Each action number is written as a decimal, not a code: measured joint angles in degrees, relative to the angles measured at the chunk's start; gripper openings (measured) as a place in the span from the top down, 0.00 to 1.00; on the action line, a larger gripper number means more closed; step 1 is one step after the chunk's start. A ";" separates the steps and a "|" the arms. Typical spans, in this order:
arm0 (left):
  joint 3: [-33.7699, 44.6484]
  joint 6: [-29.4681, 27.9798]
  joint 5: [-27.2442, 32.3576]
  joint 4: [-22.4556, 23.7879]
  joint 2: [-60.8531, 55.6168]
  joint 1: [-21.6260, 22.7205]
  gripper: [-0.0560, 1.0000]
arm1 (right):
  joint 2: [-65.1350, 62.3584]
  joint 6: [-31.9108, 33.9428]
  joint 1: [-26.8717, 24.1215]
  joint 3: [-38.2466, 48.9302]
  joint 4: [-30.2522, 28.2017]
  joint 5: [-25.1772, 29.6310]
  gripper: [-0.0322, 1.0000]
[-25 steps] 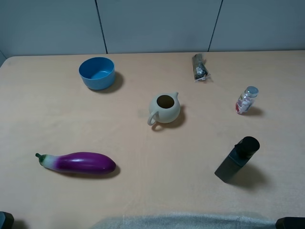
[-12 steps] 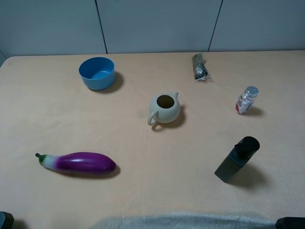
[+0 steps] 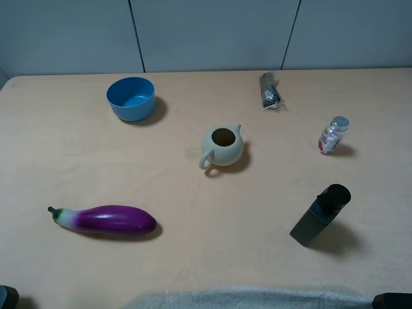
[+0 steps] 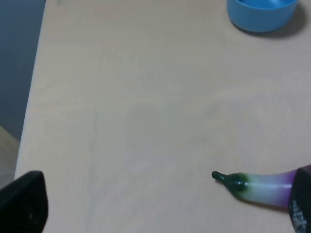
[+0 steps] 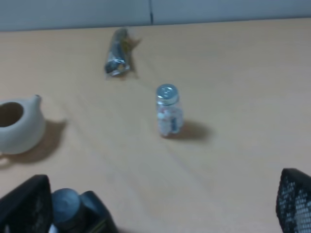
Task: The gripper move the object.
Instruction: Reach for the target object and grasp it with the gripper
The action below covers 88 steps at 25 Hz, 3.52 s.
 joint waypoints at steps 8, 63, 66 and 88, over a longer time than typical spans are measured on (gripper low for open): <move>0.00 0.00 0.00 0.00 0.00 0.00 0.01 | 0.08 -1.18 0.00 0.00 1.69 0.00 0.30; 0.00 0.00 0.00 0.00 0.00 0.00 0.01 | 61.61 -54.90 27.93 -9.98 -4.26 -2.84 0.30; 0.00 0.00 0.00 0.00 0.00 0.00 0.01 | 63.79 -61.02 27.93 -9.98 -4.26 -2.89 0.30; 0.00 0.00 0.00 0.00 0.00 0.00 0.01 | 76.02 -86.68 27.93 -9.98 -2.55 -3.98 0.30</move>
